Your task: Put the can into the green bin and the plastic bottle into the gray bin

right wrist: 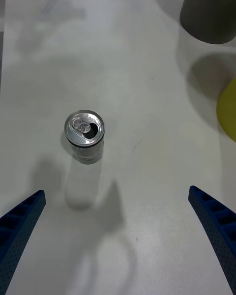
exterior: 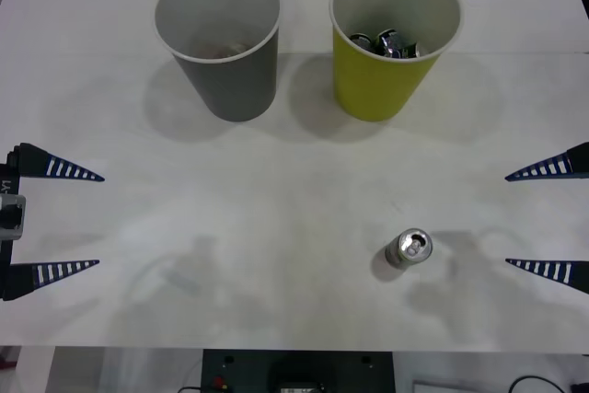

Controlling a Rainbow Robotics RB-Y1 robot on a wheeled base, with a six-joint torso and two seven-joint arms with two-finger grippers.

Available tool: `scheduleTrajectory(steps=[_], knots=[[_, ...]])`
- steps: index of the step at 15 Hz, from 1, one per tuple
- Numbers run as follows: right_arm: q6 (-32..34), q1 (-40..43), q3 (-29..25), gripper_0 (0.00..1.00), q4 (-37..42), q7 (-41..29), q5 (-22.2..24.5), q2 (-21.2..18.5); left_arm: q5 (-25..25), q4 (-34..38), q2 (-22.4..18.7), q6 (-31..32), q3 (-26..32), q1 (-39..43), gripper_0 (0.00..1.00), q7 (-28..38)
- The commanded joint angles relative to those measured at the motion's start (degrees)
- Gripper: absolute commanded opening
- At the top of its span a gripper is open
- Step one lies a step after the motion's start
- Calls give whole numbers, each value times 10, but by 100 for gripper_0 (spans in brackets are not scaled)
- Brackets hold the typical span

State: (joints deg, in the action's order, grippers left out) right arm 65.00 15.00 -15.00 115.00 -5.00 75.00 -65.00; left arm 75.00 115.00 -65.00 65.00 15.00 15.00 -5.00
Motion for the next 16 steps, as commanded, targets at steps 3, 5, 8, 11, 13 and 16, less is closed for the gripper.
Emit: scheduleTrajectory(steps=[3, 5, 8, 11, 13, 16], knots=[[1, 9, 7, 100, -7, 2, -5, 3, 0, 0, 0, 0, 0, 0, 100, 0], [1, 9, 7, 100, -9, 3, -5, 1, 0, 0, 0, 0, 0, 0, 100, 0], [1, 8, 8, 100, -24, 20, -5, 6, 0, 0, 0, 0, 0, 0, 100, 0], [18, -3, 13, 100, -46, 44, -6, 23, 0, 0, 0, 0, 0, 0, 100, 0], [52, -26, 16, 100, -86, 97, -17, 43, 0, 0, 0, 0, 0, 0, 100, 0], [69, -64, 66, 100, -162, 175, -64, 45, 0, 0, 0, 0, 0, 0, 100, 0]])
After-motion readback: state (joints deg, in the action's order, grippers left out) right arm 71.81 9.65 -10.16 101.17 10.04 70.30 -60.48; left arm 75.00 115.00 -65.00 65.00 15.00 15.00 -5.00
